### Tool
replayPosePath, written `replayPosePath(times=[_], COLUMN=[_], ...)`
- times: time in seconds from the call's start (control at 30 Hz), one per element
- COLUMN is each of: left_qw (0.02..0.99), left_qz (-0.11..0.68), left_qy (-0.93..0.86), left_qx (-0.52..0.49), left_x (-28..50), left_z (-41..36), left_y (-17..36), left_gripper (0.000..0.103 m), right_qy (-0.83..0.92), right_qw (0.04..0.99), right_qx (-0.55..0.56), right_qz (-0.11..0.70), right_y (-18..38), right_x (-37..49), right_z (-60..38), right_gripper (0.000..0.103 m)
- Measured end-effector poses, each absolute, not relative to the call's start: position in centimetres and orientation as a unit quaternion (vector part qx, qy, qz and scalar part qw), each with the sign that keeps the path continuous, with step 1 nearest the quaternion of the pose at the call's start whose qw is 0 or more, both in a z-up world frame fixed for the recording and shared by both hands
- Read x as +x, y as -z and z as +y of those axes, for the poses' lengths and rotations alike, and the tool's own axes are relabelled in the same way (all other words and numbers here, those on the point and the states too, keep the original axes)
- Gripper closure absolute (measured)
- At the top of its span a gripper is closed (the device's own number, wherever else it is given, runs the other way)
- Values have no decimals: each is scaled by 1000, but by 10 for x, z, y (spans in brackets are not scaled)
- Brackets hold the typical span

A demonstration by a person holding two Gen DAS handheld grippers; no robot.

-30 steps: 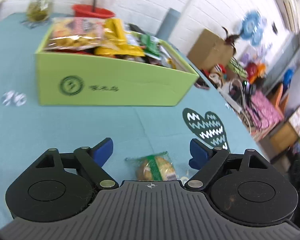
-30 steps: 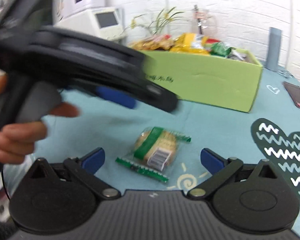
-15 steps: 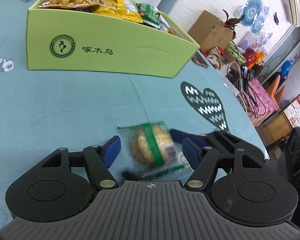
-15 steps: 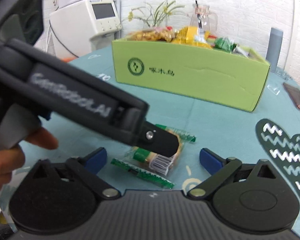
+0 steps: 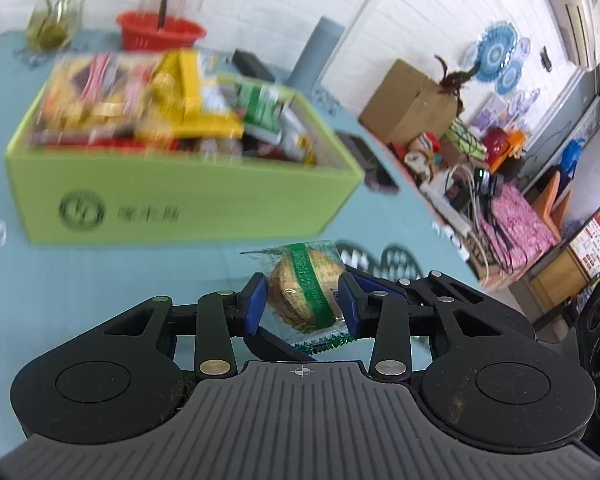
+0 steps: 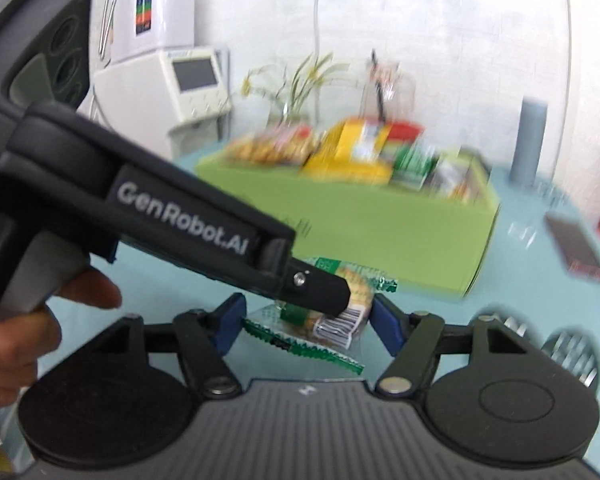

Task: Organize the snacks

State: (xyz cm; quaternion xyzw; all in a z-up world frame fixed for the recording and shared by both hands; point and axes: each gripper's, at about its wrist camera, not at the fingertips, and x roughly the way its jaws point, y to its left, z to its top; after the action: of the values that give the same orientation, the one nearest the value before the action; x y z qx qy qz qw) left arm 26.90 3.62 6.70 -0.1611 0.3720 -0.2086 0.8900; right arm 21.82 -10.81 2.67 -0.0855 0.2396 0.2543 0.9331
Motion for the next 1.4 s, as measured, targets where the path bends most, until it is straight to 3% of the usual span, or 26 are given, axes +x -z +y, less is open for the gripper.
replayPosePath(times=[0.23,0.43,0.6,0.7,0.8,0.87,1.07,1.13,1.17,1.4], left_qw=[914,904,912,912,916,925,950,955,956,952], left_qz=[326,359,340,333,314,292,239,234,238,268], left_qy=[201,187,193,201,208,199,158,135,121,91], left_qx=[-135,-136,-125,-131,-141,-136,-125,-121,-119,-113], left_x=[353,426,430,427,410,390,309,277,261,163], left_z=[17,11,14,15,23,29,48,53,55,60], left_y=[-115,-81,-67,-72,-90,-106,-125,-116,-108,-55], left_gripper=[81,78,68,62,53,37,25,20,17,13], right_qy=[-246,-257,-270,-270,-262,-259,-223,-204,-193,-135], right_qw=[945,933,927,931,940,943,954,956,957,959], right_qx=[-107,-74,-84,-58,-56,-51,-41,-35,-27,-12], right_qz=[188,243,246,237,213,202,198,207,216,248], right_y=[-64,-39,-18,-24,-35,-44,-51,-43,-42,-25], right_x=[301,376,383,382,376,363,302,282,264,169], right_z=[-115,-121,-119,-125,-127,-131,-144,-149,-152,-156], right_gripper=[25,25,23,15,10,10,9,9,0,0])
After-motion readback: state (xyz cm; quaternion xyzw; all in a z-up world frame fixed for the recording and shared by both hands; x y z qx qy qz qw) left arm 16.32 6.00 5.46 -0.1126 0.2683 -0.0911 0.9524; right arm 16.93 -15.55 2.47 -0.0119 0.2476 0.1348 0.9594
